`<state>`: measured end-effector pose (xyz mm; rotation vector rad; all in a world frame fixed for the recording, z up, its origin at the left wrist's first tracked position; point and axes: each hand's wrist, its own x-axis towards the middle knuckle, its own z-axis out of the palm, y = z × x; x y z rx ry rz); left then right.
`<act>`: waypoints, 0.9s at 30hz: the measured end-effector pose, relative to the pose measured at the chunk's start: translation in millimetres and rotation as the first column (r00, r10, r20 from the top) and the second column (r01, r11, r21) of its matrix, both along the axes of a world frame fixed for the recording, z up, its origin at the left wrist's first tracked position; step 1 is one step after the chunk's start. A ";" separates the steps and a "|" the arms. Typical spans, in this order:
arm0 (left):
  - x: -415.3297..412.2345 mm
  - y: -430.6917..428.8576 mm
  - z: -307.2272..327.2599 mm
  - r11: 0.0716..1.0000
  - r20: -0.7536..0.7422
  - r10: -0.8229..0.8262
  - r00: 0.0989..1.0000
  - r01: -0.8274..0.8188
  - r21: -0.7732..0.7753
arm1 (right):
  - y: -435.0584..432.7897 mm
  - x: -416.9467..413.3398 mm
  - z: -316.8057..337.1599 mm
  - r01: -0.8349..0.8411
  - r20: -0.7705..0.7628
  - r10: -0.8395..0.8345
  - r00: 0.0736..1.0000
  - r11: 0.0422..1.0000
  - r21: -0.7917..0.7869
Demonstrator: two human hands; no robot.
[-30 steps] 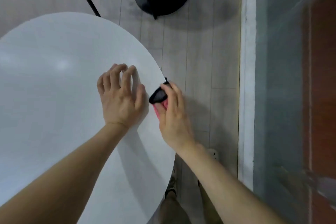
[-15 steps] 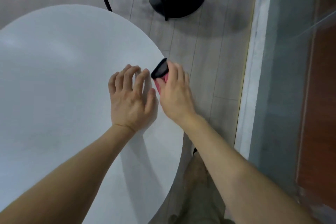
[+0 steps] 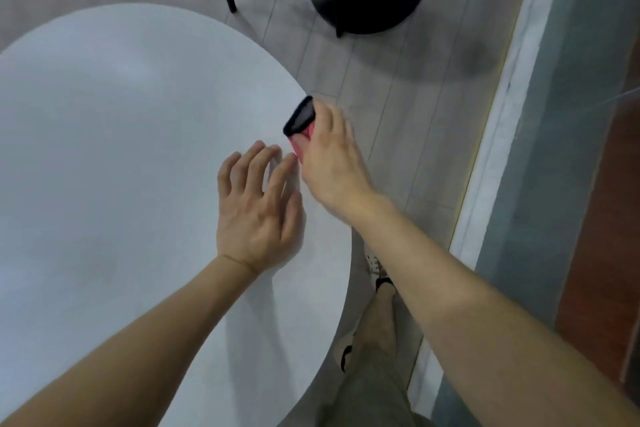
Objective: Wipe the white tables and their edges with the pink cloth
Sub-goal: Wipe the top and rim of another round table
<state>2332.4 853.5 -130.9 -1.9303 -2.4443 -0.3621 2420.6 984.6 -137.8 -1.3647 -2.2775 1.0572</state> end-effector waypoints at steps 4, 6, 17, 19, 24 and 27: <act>-0.6 -0.5 -0.3 1.000 0.008 0.009 1.000 -0.009 -0.026 | 69.6 -64.8 -1.2 -0.126 0.022 0.126 0.992 0.992 -0.020; 0.0 -1.7 -1.6 1.000 0.017 0.004 1.000 -0.004 -0.013 | 47.3 -39.5 -0.1 -0.089 -0.042 0.086 0.995 0.993 -0.080; -2.3 1.2 -2.1 1.000 0.039 0.003 0.999 -0.002 -0.021 | 105.0 -115.1 5.3 -0.298 0.013 0.299 0.954 0.954 -0.043; -3.9 1.0 -2.9 1.000 0.045 0.005 0.999 -0.004 -0.018 | 122.4 -145.6 1.5 -0.323 0.013 0.324 0.946 0.945 -0.059; -18.6 9.7 5.6 0.999 0.103 -0.001 0.995 -0.002 0.032 | 86.6 -40.8 6.1 -0.271 -0.091 0.258 0.962 0.948 -0.169; -66.3 42.0 14.0 0.976 0.114 0.152 0.982 -0.168 0.138 | 77.1 0.7 10.5 -0.331 -0.057 0.327 0.943 0.919 -0.214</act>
